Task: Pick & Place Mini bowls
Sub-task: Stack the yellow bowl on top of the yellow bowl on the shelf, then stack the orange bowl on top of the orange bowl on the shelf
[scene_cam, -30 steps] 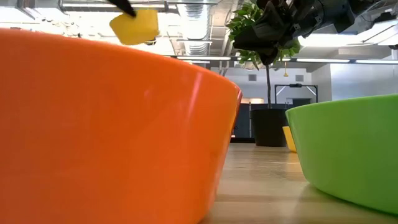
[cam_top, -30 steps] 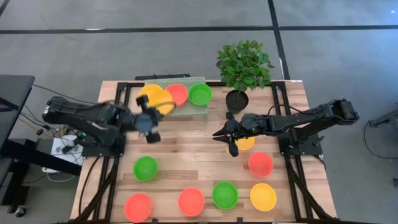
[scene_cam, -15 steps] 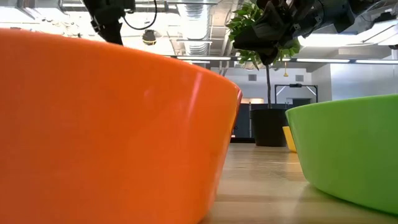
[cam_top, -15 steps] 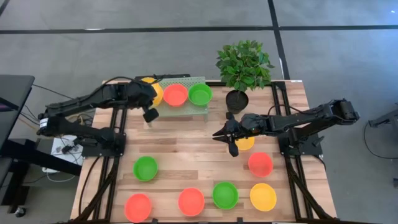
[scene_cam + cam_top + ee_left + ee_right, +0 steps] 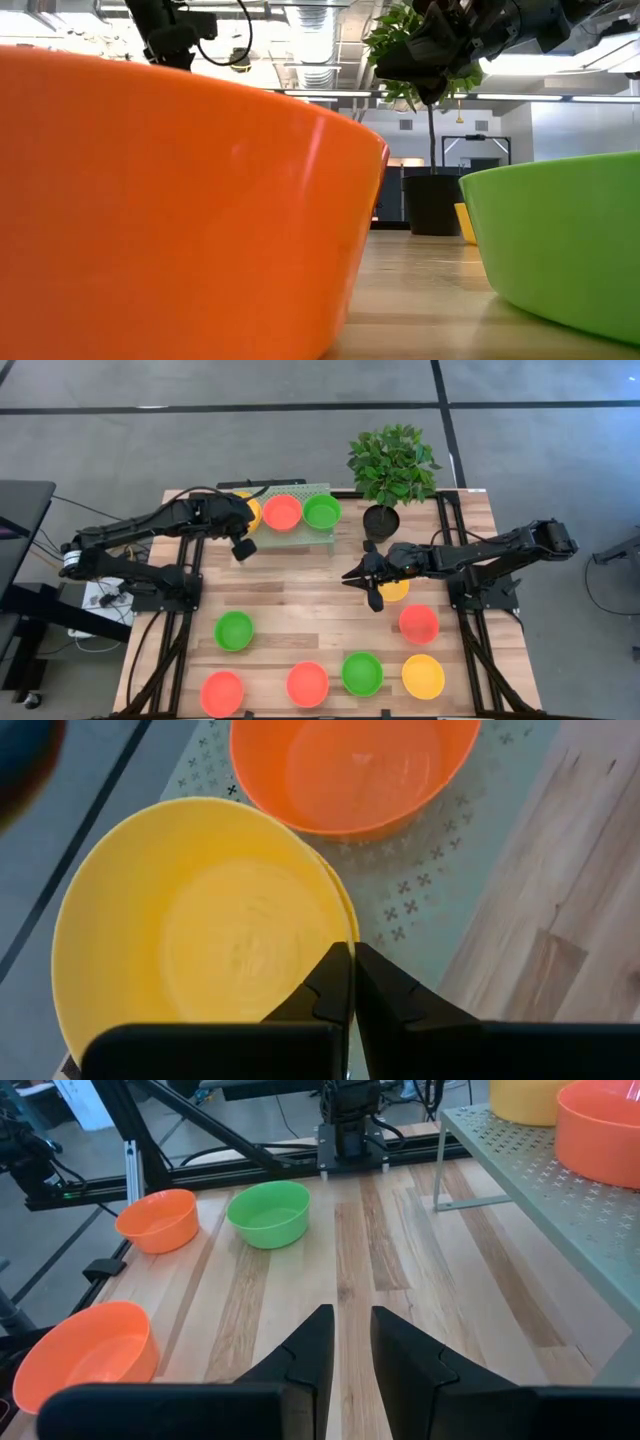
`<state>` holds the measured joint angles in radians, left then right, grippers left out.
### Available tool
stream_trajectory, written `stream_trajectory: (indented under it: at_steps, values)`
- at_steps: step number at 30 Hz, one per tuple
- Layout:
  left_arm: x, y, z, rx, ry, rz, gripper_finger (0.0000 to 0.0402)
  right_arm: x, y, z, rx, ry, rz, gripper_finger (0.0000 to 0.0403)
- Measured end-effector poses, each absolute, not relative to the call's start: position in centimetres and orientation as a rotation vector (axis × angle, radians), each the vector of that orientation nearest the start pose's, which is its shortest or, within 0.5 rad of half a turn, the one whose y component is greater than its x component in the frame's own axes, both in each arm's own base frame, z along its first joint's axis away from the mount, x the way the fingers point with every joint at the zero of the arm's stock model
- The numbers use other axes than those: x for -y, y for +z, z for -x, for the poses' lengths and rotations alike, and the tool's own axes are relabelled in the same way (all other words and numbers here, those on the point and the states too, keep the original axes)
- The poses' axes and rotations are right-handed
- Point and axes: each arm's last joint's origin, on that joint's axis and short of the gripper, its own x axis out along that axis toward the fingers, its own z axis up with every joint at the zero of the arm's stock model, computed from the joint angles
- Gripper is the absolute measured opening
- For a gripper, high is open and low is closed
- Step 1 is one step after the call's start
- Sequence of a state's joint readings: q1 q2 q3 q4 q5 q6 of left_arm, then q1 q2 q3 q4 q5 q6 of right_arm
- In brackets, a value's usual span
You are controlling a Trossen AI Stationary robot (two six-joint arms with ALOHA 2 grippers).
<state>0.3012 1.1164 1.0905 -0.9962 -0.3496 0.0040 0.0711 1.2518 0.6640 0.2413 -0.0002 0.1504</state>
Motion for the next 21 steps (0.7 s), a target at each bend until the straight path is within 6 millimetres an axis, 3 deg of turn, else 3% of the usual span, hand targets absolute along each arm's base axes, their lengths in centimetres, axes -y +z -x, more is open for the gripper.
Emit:
stream_trajectory:
  at_steps: [7, 14, 21]
  values:
    - [-6.9, 30.8, -19.0, -1.033, 0.592, -0.029, 0.0022, -1.9, 23.5, -26.5, -0.351, 0.044, -0.135, 0.0065]
    - [-6.9, 30.5, -19.1, -1.023, 0.596, -0.033, 0.0085, -1.9, 23.5, -26.5, -0.351, 0.044, -0.135, 0.0065]
    - [-5.7, 32.6, -19.9, -0.919, 0.556, -0.063, 0.0115, -1.8, 23.5, -26.5, -0.351, 0.042, -0.135, 0.0065]
